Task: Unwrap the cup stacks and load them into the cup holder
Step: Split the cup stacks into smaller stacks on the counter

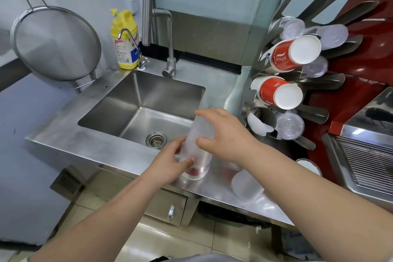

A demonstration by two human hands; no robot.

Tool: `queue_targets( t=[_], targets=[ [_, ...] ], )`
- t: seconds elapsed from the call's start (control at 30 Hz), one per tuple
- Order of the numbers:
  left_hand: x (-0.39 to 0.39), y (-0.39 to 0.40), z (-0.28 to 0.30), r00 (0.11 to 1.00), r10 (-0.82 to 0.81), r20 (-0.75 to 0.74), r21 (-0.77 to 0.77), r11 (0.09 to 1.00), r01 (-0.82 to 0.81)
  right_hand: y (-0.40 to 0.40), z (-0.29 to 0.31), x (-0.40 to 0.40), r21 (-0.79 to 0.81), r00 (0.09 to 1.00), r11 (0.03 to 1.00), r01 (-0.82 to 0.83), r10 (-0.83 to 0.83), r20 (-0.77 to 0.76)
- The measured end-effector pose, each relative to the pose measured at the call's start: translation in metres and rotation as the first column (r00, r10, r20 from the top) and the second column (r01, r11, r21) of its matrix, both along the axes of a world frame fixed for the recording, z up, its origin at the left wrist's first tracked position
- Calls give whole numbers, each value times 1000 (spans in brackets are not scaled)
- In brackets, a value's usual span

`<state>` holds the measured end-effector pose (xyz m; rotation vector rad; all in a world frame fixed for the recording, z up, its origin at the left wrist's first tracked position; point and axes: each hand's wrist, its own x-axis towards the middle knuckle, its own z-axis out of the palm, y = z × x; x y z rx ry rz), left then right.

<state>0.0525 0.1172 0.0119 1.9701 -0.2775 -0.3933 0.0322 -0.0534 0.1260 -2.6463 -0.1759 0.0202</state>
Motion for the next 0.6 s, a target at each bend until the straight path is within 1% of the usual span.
queue_targets(
  t=[0.17, 0.4, 0.5, 0.6],
  targets=[
    [1, -2, 16, 998, -19, 60, -20, 1000, 20, -6, 16, -4, -8, 1000, 1000, -20, 21, 19],
    [-7, -11, 60, 986, 63, 157, -146, 989, -40, -22, 75, -26, -13, 982, 999, -39, 41, 182],
    [-15, -23, 82, 978, 26, 208, -192, 981, 15, -33, 97, -42, -21, 966, 999, -32, 36, 256],
    [-23, -41, 96, 967, -25, 254, -168, 983, 70, -51, 111, -59, -2, 952, 1000, -2, 2, 307]
  ],
)
